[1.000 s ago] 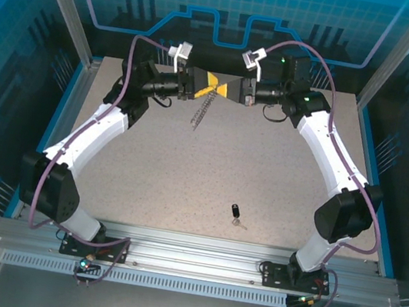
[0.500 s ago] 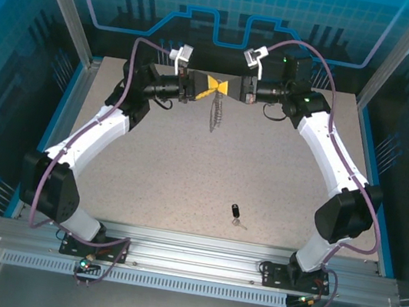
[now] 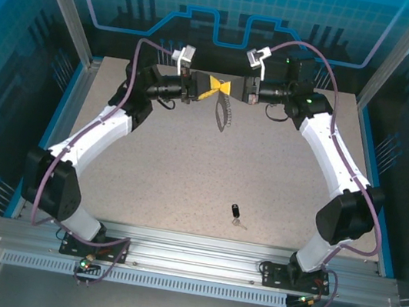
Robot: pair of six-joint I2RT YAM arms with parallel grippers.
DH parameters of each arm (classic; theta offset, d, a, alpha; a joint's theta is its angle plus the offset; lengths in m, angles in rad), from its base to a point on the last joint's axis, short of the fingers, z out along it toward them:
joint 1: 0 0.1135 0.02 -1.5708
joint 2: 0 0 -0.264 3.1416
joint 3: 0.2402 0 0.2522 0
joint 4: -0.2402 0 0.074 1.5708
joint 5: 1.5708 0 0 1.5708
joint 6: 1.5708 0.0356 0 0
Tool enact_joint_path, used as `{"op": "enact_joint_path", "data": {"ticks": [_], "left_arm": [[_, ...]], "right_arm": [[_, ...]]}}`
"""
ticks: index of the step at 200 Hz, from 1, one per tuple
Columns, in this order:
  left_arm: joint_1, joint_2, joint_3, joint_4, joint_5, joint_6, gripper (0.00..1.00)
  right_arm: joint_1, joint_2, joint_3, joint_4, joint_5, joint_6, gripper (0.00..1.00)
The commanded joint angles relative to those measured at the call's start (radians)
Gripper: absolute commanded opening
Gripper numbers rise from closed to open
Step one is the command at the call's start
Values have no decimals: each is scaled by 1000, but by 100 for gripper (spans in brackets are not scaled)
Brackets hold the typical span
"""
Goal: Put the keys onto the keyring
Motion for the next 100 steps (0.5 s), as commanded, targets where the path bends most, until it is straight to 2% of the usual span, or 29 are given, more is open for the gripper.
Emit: {"op": "enact_joint_path", "data": {"ticks": [1, 23, 34, 53, 66, 84, 100], "left_arm": [[-28, 21, 31, 72, 15, -24, 12], [-31, 34, 41, 83, 9, -29, 0], [-31, 36, 45, 85, 2, -29, 0], [-31, 31, 47, 82, -17, -15, 0], [-31, 29, 52, 74, -28, 2, 0], [-31, 30, 73, 42, -28, 33, 0], [-33, 25, 88, 14, -32, 69, 0]], "right_arm": [[-1, -14, -8, 15, -8, 10, 0], [-3, -10, 1, 10, -14, 13, 0], [-9, -8, 4, 9, -14, 23, 0], [-50, -25, -5, 37, -6, 67, 22], [-95, -54, -43, 99, 14, 131, 40], [-160, -101, -121, 231, 36, 250, 47], [-195, -131, -160, 269, 63, 304, 48]]}}
